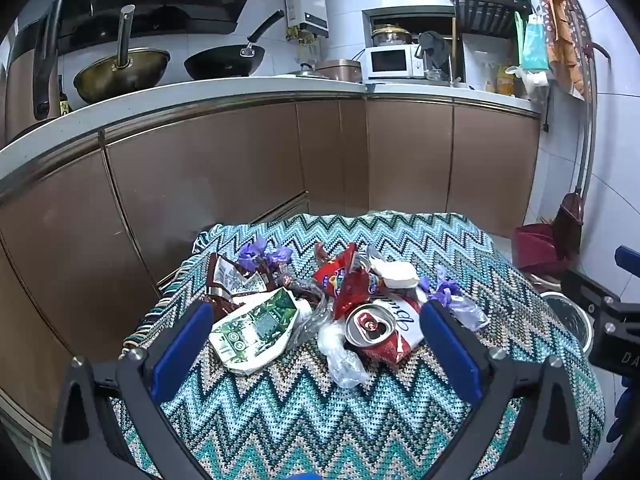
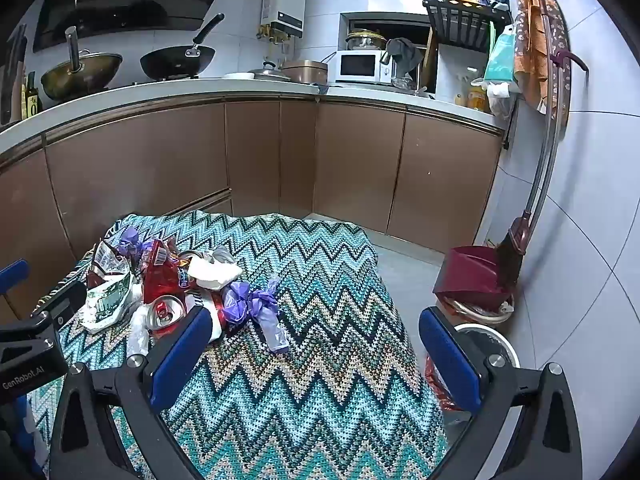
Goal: Collect trash
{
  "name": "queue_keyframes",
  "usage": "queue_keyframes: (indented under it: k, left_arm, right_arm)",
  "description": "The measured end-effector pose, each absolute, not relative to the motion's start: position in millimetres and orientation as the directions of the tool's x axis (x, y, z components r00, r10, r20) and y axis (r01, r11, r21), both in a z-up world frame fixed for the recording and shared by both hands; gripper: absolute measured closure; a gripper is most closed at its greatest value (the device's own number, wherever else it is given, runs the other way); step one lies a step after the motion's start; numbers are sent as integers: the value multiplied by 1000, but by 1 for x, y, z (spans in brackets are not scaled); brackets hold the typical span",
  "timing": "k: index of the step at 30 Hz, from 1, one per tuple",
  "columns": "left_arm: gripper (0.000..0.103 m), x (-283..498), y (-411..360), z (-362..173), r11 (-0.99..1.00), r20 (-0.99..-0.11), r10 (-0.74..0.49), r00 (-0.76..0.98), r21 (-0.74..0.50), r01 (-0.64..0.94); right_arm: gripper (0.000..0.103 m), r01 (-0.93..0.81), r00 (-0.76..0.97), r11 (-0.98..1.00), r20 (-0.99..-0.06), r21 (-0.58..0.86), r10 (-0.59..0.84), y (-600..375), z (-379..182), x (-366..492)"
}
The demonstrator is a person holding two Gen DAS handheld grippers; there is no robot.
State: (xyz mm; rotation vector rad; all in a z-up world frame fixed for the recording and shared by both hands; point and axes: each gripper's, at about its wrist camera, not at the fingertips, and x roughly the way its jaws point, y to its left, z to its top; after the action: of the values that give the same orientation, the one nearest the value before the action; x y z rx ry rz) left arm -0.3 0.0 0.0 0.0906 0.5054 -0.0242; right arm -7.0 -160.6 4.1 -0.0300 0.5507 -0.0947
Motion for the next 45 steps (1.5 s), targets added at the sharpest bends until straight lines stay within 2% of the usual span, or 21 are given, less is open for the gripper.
queue_keyframes:
  k: [18, 39, 45]
  left_arm:
    - [0, -2, 2, 2, 996, -479, 5, 878, 85, 41]
    - [0, -1, 11, 6, 999, -466, -21, 884, 14, 31]
    - [0, 1, 11, 8, 999, -462, -26, 886, 8, 34]
  right_arm:
    - [0, 102, 851, 993, -511, -57, -117, -162, 4, -8]
    - [0, 169, 855, 983, -487, -68, -180, -170, 13, -10]
    - [0, 153, 855, 987, -496, -43, -153, -176, 13, -7]
